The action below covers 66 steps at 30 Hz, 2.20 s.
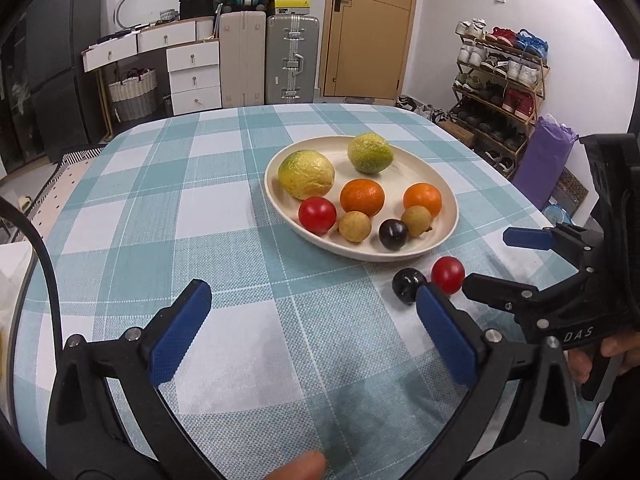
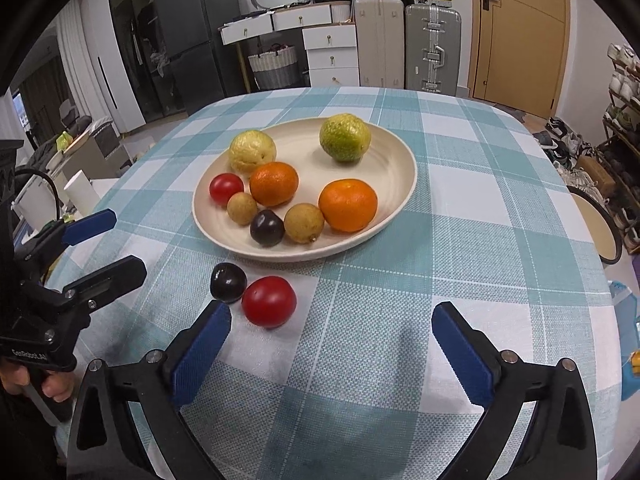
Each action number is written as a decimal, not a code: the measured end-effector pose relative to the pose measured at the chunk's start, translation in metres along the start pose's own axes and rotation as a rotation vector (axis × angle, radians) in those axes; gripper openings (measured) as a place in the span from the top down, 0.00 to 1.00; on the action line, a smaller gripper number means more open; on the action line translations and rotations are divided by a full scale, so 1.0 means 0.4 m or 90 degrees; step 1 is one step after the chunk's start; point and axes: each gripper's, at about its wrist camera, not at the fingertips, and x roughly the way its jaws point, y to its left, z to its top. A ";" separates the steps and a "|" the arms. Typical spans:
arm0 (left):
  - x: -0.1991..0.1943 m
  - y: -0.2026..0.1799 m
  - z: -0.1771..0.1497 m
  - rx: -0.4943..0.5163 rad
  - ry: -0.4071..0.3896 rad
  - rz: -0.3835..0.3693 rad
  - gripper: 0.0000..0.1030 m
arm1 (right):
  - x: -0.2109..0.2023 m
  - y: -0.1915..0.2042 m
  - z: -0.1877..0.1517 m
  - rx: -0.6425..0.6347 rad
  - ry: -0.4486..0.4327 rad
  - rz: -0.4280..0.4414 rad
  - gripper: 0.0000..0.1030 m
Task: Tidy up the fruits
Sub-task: 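Move both open grippers toward the remaining dark plum and red tomato, then grasp the red tomato with the right gripper while the left gripper grasps the dark plum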
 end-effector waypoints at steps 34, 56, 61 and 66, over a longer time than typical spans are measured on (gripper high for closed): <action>0.024 0.011 -0.007 -0.006 0.024 -0.027 0.01 | 0.034 0.086 -0.013 -0.078 0.038 0.010 0.45; 0.021 0.012 -0.006 -0.007 0.022 -0.026 0.01 | 0.027 0.114 -0.011 -0.108 0.017 0.023 0.69; 0.017 0.001 -0.006 -0.001 0.021 -0.027 0.01 | 0.000 0.103 -0.016 -0.095 -0.004 0.026 0.69; 0.021 -0.029 -0.011 0.017 0.032 -0.037 0.01 | -0.038 0.074 -0.020 -0.056 -0.040 0.036 0.69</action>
